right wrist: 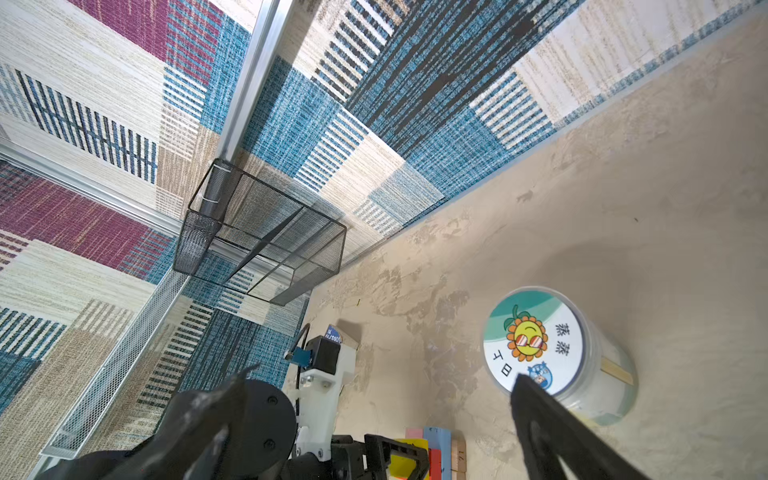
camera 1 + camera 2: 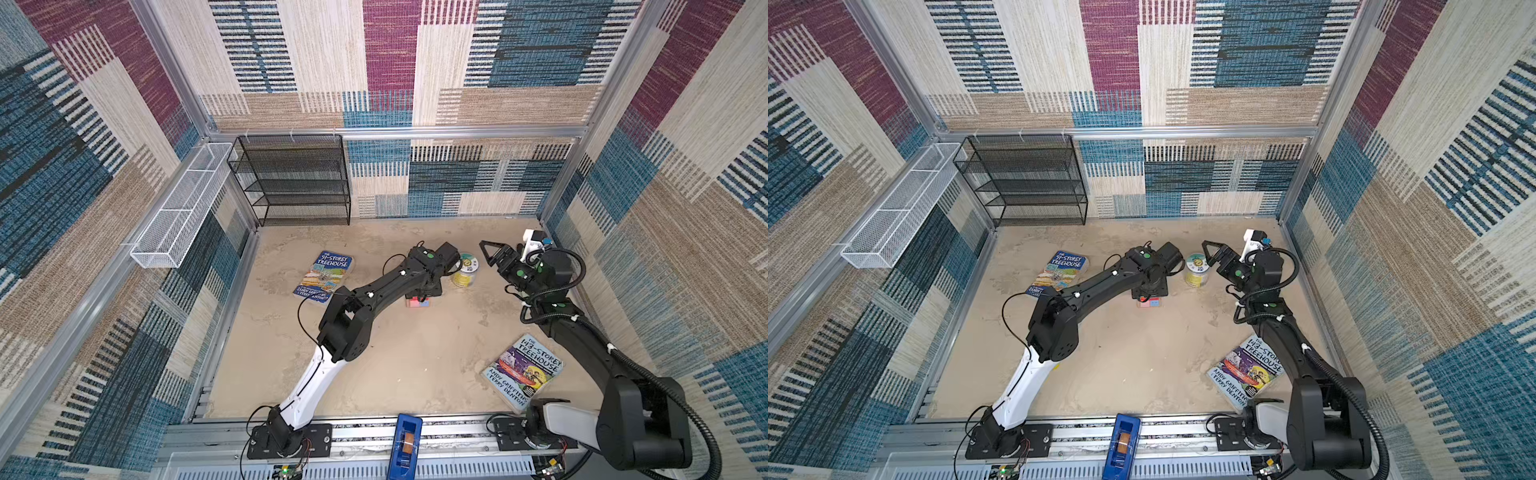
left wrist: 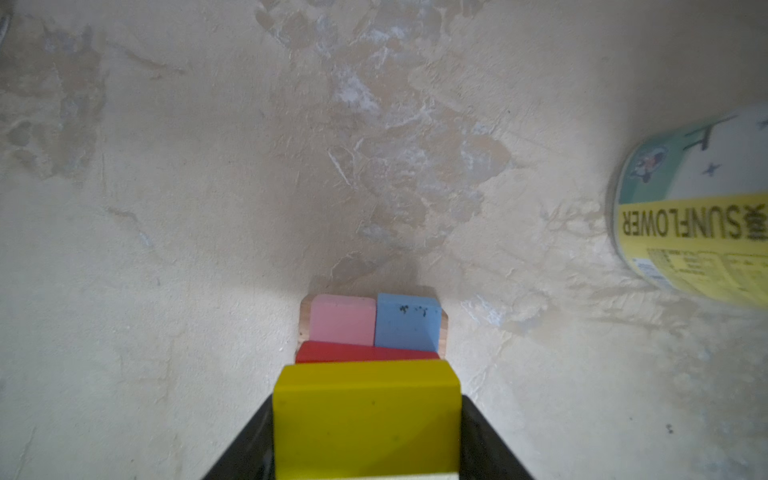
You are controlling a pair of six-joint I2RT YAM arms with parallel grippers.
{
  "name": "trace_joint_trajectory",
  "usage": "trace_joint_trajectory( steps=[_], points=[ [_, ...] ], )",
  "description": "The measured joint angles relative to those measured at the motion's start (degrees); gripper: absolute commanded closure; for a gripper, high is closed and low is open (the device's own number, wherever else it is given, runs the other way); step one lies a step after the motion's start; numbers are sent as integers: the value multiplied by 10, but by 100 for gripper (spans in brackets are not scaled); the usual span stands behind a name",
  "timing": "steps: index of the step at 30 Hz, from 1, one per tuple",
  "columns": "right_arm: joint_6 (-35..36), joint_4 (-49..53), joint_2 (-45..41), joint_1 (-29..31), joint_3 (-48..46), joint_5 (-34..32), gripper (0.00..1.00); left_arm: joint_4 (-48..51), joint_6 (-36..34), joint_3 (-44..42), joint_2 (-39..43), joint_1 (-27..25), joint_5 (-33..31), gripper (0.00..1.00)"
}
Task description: Build the wood block tower
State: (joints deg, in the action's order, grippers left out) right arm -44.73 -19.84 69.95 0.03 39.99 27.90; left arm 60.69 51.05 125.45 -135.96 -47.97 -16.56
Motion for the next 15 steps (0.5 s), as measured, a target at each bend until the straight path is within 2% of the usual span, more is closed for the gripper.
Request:
trace_joint_trajectory(
  steps=[15],
  points=[
    [0,0,-2,0,0,0,0,0,0,-1,0,0,0,50]
  ],
)
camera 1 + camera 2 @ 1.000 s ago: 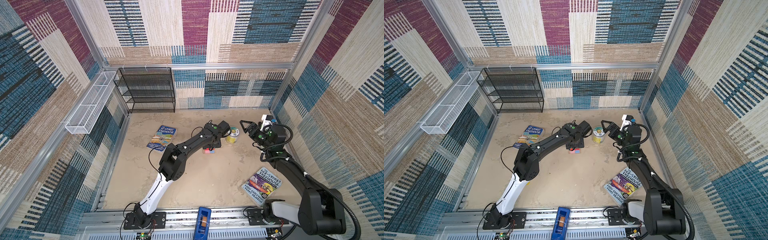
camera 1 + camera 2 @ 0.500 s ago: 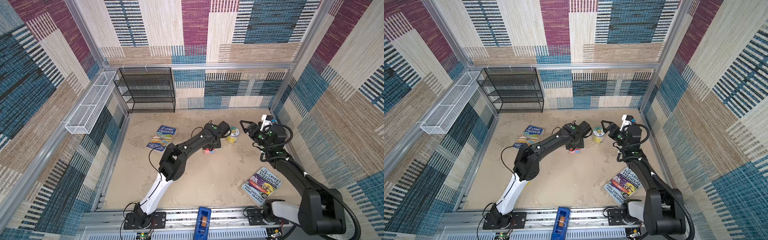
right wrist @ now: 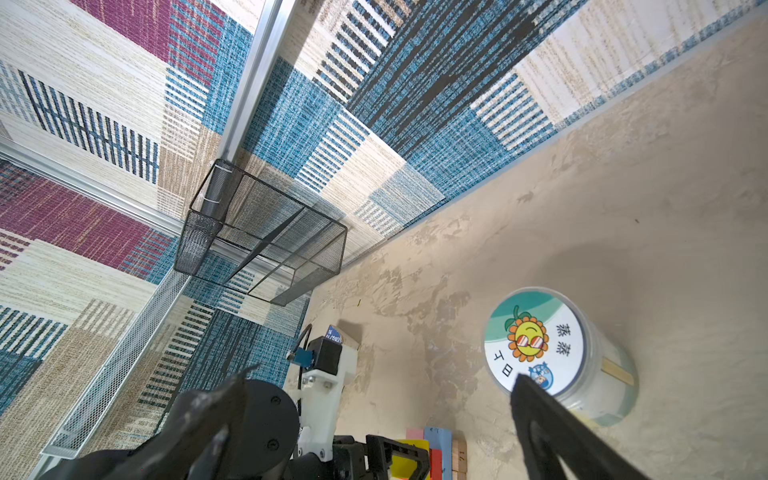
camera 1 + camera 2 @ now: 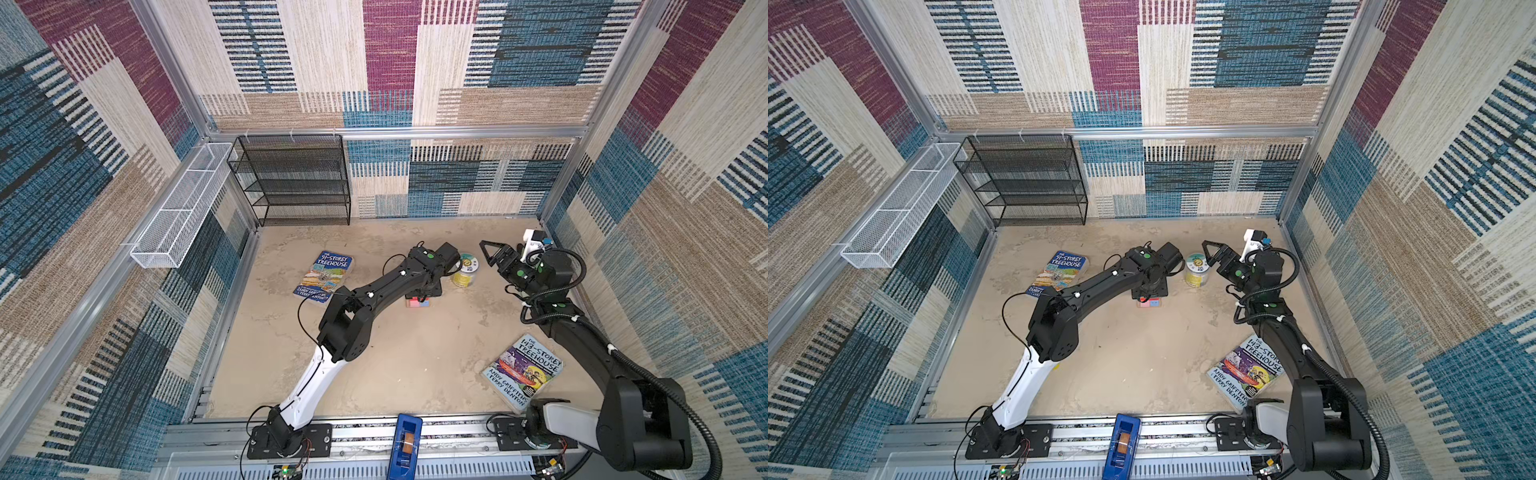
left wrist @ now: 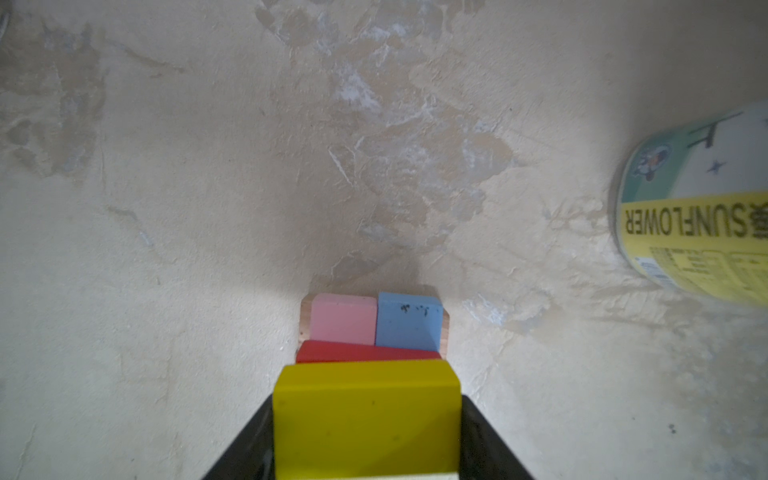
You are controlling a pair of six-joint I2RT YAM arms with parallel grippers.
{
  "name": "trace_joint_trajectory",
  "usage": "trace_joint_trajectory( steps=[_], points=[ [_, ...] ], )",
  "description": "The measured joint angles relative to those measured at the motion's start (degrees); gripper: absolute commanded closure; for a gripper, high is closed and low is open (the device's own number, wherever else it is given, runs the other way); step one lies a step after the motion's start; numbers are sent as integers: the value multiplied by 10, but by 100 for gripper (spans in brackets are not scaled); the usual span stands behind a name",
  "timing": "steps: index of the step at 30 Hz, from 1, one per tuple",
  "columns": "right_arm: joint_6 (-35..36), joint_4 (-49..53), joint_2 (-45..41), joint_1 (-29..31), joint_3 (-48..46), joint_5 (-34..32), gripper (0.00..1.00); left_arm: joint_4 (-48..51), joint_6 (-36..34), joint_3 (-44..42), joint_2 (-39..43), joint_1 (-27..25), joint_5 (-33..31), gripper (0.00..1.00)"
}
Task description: Build the wood block tower
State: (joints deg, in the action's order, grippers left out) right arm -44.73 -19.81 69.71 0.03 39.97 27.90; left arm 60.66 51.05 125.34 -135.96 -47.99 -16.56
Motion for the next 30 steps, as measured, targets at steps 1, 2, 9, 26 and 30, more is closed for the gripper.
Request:
trace_joint_trajectory(
  steps=[1,2,9,26,30],
  points=[
    [0,0,0,0,0,0,0,0,0,0,0,0,0,50],
    [0,0,0,0,0,0,0,0,0,0,0,0,0,49],
    [0,0,-3,0,0,0,0,0,0,-3,0,0,0,46],
    [0,0,-6,0,0,0,0,0,0,-3,0,0,2,38],
    [0,0,-6,0,0,0,0,0,0,-3,0,0,3,36]
  ],
)
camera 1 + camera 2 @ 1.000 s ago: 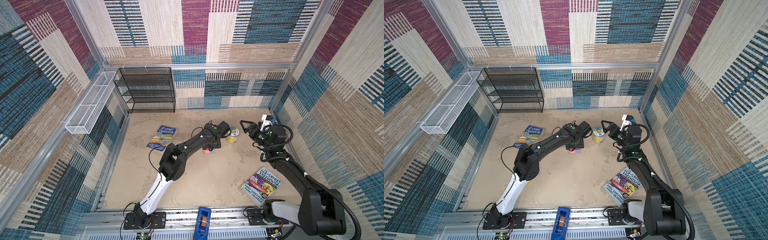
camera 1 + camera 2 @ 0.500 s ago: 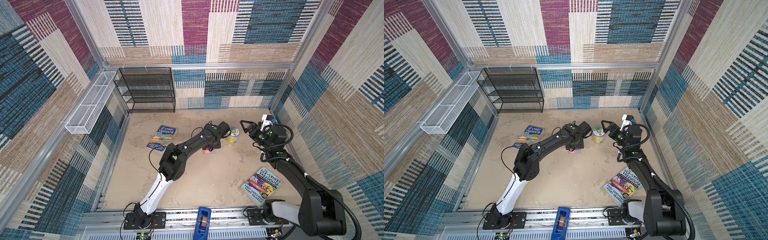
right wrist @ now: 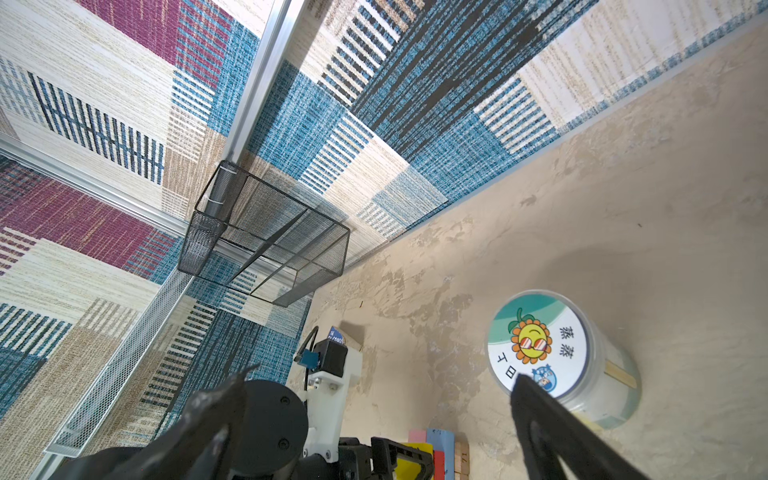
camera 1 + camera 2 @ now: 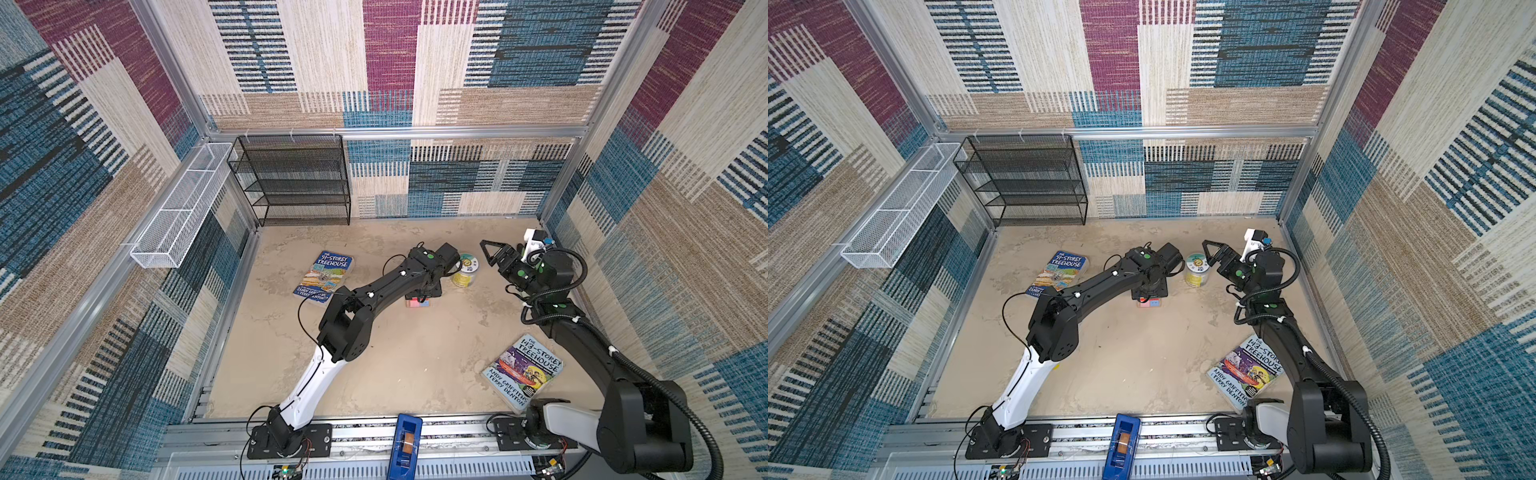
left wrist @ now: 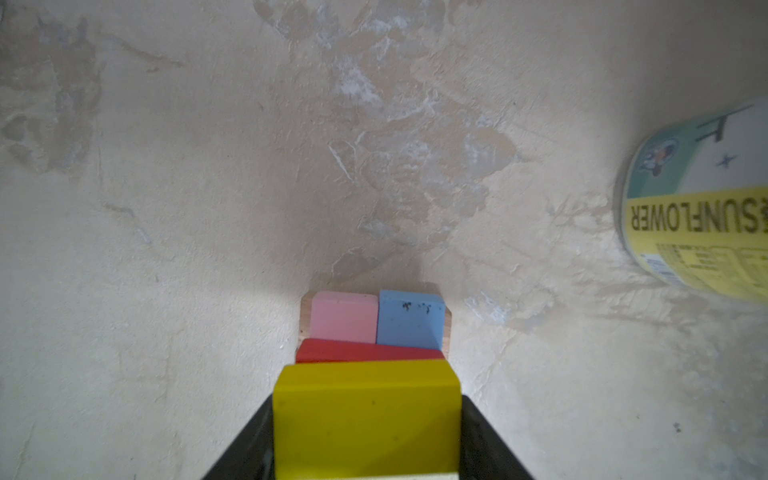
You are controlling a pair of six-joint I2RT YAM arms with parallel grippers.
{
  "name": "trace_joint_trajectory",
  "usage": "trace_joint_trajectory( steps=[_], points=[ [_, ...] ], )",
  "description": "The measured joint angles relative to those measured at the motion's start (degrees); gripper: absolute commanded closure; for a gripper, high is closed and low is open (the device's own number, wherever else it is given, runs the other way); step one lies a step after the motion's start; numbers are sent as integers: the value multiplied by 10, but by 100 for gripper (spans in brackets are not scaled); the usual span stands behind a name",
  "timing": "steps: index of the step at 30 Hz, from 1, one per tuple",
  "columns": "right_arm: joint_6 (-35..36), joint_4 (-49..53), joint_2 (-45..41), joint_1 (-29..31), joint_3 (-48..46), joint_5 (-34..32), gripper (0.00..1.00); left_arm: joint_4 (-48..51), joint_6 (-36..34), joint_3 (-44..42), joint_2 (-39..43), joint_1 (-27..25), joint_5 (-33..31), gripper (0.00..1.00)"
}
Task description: Build the wood block tower
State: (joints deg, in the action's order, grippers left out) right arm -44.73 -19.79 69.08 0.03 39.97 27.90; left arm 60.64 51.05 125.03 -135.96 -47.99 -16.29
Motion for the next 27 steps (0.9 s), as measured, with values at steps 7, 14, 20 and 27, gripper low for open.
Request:
trace_joint_trajectory(
  steps=[7,14,20,27],
  points=[
    [0,0,0,0,0,0,0,0,0,0,0,0,1,32],
    [0,0,0,0,0,0,0,0,0,-1,1,0,2,30],
    [0,0,-1,0,-1,0,0,0,0,-3,1,0,2,30],
    [-2,0,-2,0,-2,0,0,0,0,-3,2,0,1,35]
  ],
)
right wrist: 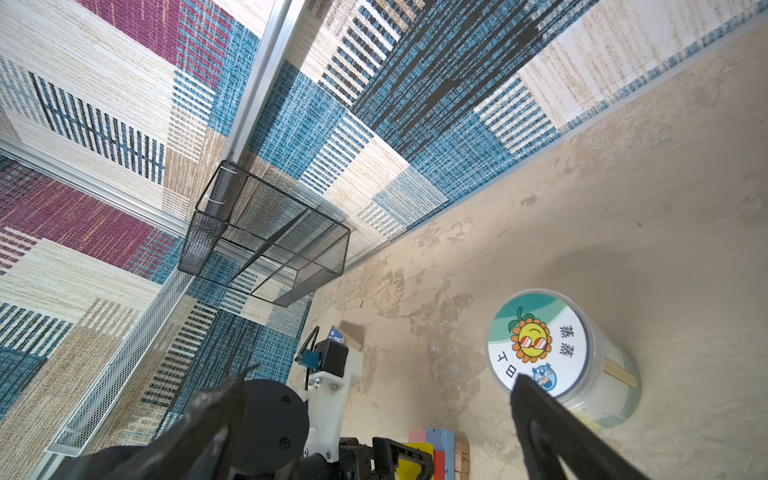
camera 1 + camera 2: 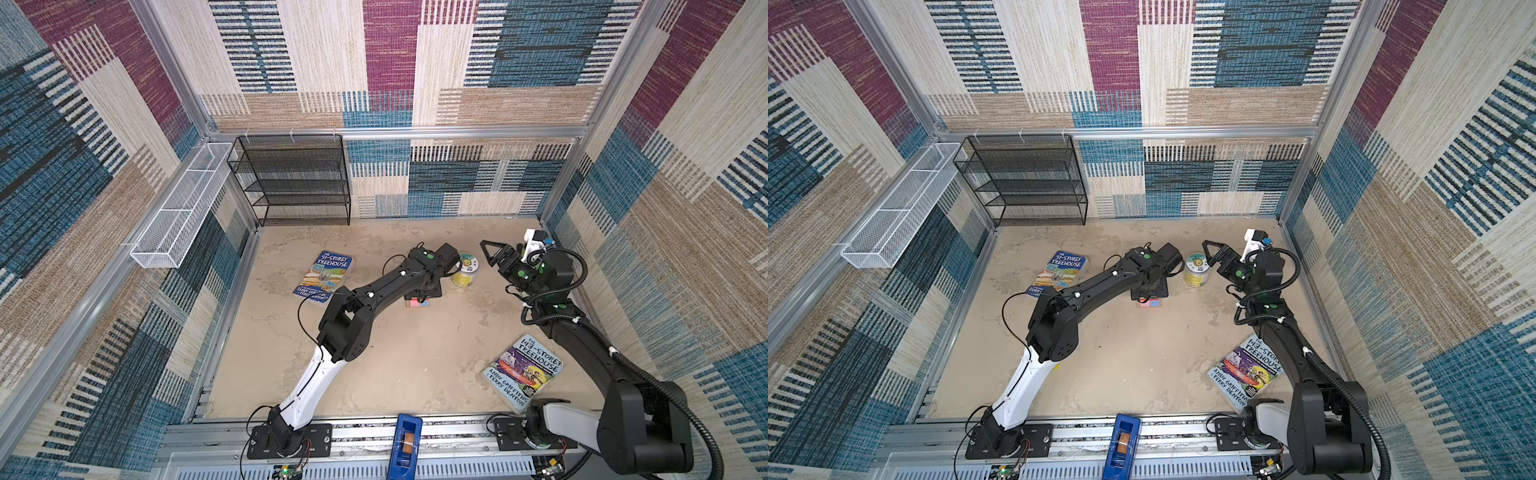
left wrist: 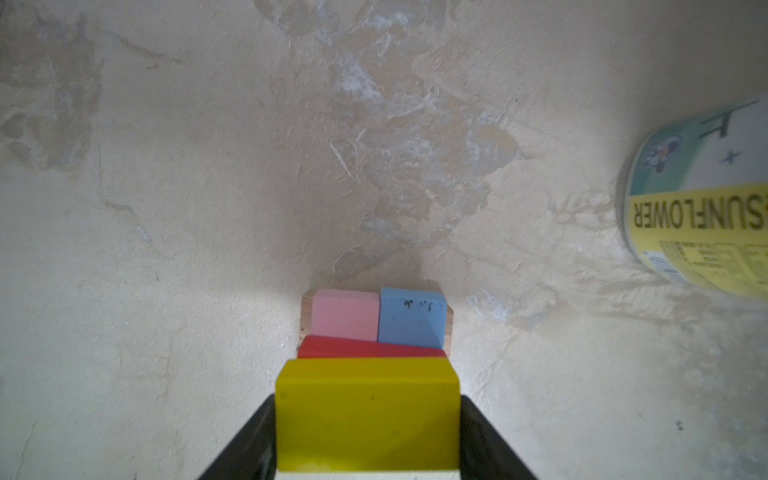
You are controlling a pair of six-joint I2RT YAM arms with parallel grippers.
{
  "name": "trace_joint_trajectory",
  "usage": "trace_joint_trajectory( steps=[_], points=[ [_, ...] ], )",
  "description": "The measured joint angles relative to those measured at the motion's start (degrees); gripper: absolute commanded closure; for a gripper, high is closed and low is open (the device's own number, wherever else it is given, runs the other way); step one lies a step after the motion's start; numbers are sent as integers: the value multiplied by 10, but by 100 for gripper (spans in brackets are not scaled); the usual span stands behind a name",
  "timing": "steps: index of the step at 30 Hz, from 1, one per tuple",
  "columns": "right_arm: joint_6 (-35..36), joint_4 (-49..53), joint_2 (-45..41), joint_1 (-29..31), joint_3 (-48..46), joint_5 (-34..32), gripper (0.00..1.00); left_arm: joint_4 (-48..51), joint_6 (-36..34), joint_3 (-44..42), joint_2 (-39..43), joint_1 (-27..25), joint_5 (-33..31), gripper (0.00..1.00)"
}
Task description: Build the wood block tower
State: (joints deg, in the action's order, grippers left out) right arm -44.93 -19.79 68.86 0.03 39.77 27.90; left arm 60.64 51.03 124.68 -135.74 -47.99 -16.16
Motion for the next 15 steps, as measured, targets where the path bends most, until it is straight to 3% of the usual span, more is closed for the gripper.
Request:
trace_joint_trajectory(
  steps=[15],
  points=[
    [0,0,-2,0,-1,0,0,0,-3,-1,5,-3,0,35]
  ],
)
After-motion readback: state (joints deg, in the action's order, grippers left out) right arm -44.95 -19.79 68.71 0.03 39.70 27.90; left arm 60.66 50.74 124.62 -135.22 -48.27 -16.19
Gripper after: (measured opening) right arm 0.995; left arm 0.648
